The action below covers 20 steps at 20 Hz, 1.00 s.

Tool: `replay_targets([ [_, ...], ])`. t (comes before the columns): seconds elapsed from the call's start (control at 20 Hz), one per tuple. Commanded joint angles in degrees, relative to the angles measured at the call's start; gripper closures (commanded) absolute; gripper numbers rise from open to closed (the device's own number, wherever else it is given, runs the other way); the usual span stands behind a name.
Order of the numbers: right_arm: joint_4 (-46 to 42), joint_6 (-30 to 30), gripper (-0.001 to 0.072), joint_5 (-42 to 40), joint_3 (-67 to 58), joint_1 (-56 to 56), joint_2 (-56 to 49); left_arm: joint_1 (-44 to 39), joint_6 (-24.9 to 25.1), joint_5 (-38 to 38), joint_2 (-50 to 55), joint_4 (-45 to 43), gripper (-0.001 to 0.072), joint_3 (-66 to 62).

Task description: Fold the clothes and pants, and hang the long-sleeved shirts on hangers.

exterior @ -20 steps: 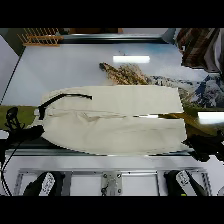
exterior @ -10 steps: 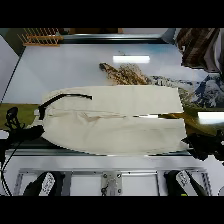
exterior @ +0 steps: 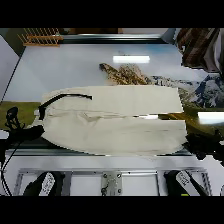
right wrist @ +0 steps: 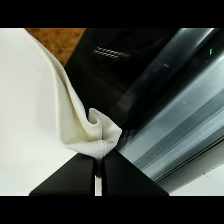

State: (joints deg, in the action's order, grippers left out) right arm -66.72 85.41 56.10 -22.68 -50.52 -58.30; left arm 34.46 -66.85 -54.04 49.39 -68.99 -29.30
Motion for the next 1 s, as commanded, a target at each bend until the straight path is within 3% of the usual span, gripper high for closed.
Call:
replay_targets([
  [0.0,-0.44,-1.70,0.0699,2.49,-0.90,0.02,-0.09,0.04,0.00,-0.15,-0.04,-0.02,0.0695,-0.13],
  [0.4,-4.22,-1.40,0.0700,14.71,-17.92,0.48,1.14,-0.37,-0.07,-10.01,-0.04,0.00,0.0695,-13.84],
  [0.6,-5.84,1.84,0.0700,15.37,-27.21,6.16,0.26,-6.56,-0.59,-9.57,0.42,-0.57,0.0695,-19.04],
  [0.75,-8.24,5.11,0.0700,15.82,-35.23,11.06,-4.28,-8.76,-5.29,-10.10,5.42,-4.63,0.0695,-25.05],
  [0.95,-9.05,7.80,0.0700,16.59,-47.01,17.77,-13.70,-9.68,-6.51,-11.82,14.91,-4.42,0.0695,-34.58],
])
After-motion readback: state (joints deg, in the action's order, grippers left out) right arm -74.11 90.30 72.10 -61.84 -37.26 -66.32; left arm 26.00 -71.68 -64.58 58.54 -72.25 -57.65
